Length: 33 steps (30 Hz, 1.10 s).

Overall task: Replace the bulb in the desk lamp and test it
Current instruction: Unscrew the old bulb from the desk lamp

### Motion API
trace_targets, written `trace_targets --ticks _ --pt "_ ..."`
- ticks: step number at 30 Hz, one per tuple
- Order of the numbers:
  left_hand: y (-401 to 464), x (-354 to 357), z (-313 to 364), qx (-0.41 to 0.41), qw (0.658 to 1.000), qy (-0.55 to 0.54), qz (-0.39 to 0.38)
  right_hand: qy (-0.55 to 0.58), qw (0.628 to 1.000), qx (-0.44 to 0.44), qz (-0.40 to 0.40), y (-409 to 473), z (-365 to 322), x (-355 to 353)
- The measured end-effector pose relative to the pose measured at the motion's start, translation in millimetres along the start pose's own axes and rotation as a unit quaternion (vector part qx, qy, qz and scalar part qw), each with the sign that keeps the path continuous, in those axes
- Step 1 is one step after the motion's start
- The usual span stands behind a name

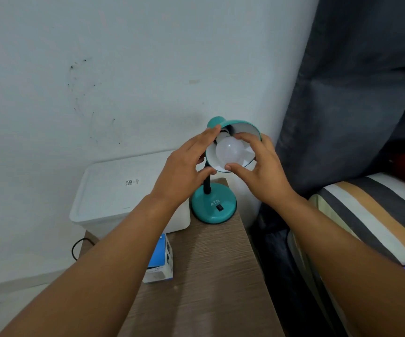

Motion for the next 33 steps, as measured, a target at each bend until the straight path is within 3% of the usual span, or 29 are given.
trace_targets --ticks 6,14,23,29,33 --pt "0.3 0.4 1.1 -0.003 1.000 -0.010 -0.002 -0.001 0.999 -0.005 -0.035 -1.3 -0.1 3.3" --pt "-0.9 0.7 2.1 -0.014 1.000 -0.012 -0.005 -0.029 0.999 0.011 0.023 -1.4 5.5 3.0" --pt "-2.4 2.5 -0.1 -0.031 0.999 -0.034 0.002 -0.037 0.999 -0.001 0.004 -4.1 5.3 7.3" --pt "-1.7 4.4 -0.8 -0.032 0.999 -0.028 0.000 -0.039 0.997 0.039 0.049 -0.8 7.7 3.4" --pt "-2.0 3.3 -0.8 -0.035 0.999 -0.029 0.005 -0.026 0.999 0.016 0.038 -1.2 4.2 4.0"
Point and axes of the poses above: each hand's wrist, its own y-axis towards the middle knuckle, its own x-axis out of the palm, z = x × y, the point moved 9 cm from there along y, towards the middle knuckle, and after that the axes turned 12 degrees about x, right-handed, at the moved point
